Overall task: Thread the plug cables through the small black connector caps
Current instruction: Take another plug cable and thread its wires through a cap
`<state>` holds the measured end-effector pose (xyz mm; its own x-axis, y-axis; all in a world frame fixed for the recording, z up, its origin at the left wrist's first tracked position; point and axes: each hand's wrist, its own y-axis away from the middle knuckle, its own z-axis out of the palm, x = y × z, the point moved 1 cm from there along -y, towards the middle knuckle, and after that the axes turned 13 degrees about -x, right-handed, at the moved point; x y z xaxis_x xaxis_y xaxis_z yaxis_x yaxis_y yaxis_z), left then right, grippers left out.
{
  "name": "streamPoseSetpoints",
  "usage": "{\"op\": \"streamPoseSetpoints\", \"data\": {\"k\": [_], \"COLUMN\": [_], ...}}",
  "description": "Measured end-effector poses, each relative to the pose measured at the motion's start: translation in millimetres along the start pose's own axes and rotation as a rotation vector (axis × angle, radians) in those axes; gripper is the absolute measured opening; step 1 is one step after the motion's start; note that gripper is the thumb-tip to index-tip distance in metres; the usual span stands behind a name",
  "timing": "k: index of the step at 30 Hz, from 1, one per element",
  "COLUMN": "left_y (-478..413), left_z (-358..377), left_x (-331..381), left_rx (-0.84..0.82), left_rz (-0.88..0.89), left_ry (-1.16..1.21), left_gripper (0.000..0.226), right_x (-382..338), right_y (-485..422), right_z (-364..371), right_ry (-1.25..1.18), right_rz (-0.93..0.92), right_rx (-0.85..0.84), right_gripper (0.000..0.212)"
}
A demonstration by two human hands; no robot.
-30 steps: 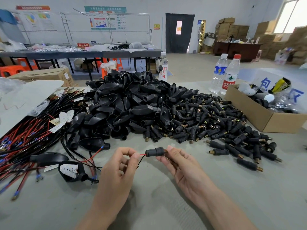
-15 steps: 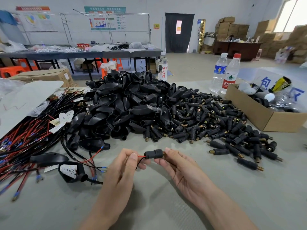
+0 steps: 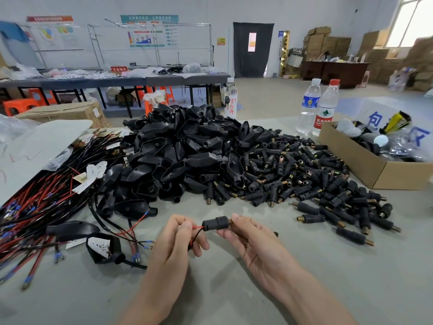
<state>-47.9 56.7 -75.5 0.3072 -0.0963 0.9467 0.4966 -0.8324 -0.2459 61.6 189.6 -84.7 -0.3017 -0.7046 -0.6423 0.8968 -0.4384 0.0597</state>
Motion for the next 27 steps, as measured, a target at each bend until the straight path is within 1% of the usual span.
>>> {"op": "streamPoseSetpoints", "data": {"k": [5,11,12,14,16,17,21,25,27], "left_y": [-0.2,-1.2,-1.5,-2.4,-3.4,-3.5,-2.2,-3.1,-3.7], "left_z": [1.3,2.2,1.7,0.4,-1.2,-2.1,-3.7,-4.8,-5.1], "left_x": [2.5,0.0,-0.7,-1.7,-1.6,-1.2,-1.0,-4.6,-5.8], "left_rx": [-0.018,-0.031,-0.034,-0.034,-0.036,-0.037,-0.048,-0.044,-0.042], "left_rz": [-0.026,-0.046,-0.046,-0.048,-0.045,-0.042,-0.016,-0.028,-0.035], "left_ry": [-0.007,-0.045,-0.054,-0.062,-0.068,-0.073,-0.060,-0.016,-0.020], "left_gripper": [0.025,0.012,0.012,0.016,0.025,0.028,0.029,0.014,0.010], "right_x": [-0.8,-0.7,-1.2,-2.6,-3.3,-3.4,-5.1,-6.4,-6.0], "right_y": [-1.8,-2.3,-2.5,-2.4,-1.7,-1.2,-2.5,-3.2,-3.0], "right_z": [-0.8,-0.9,-1.1,-1.5,-0.5,0.3,1.3,0.3,1.0], "right_ry": [-0.018,-0.027,-0.027,-0.015,0.007,0.013,0.010,0.019,0.019], "right_rz": [-0.006,0.005,0.006,0.011,0.024,0.028,0.005,-0.024,-0.023], "right_rx": [0.018,0.012,0.009,0.003,-0.010,-0.018,-0.011,0.004,-0.001], "right_gripper": [0.067,0.062,0.058,0.042,0.025,0.022,0.022,0.025,0.024]}}
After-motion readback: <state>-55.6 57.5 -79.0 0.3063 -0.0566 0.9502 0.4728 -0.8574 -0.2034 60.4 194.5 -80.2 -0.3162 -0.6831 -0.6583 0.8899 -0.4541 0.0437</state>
